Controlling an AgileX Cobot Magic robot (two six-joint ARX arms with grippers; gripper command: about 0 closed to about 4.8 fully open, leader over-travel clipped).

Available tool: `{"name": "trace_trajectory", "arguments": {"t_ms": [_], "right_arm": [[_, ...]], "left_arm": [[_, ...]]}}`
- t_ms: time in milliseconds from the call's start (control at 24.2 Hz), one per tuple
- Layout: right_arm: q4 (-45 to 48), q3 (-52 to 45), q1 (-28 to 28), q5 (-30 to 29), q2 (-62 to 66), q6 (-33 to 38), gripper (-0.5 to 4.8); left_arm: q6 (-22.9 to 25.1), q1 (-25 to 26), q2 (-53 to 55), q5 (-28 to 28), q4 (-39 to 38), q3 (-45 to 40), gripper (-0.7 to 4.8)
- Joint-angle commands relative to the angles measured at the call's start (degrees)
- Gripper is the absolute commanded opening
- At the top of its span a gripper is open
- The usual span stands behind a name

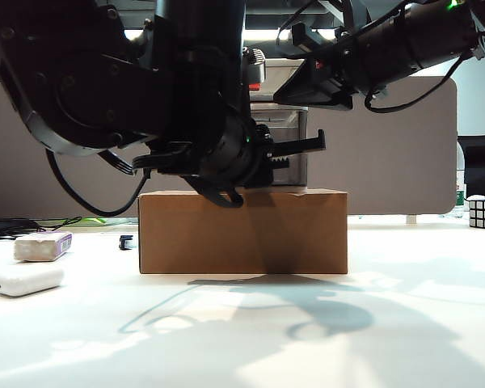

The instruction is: Open the third layer of the drawer on the table, pick up the earphone case on the table and put it in, and finally close the drawer.

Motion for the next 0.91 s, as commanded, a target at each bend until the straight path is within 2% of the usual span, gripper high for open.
{"name": "trace_trajectory", "arguments": {"t_ms": [41, 330, 536, 908], "right_arm": [[1.14, 0.35, 0.04, -0.31, 0.00, -0.17, -0.06], [1.49, 0.35, 0.04, -0.28, 0.83, -0.15, -0.06], [1.90, 0.35, 0.07, -0.28, 1.44, -0.15, -0.06], [2.01, 0.35, 0.07, -0.31, 1.49, -0.15, -0.06]], "left_arm": [[-0.09, -0.61, -0.13, -0.24, -1.01, 0.15, -0.06], [-0.07, -3.21, -0.13, -2.95, -1.77, 0.04, -0.06], [-0.04, -6.03, -0.31, -7.48, -1.92, -0.11, -0.06], [-0.07, -10.10, -0.87, -11.76, -4.37, -1.25, -0.06]]}}
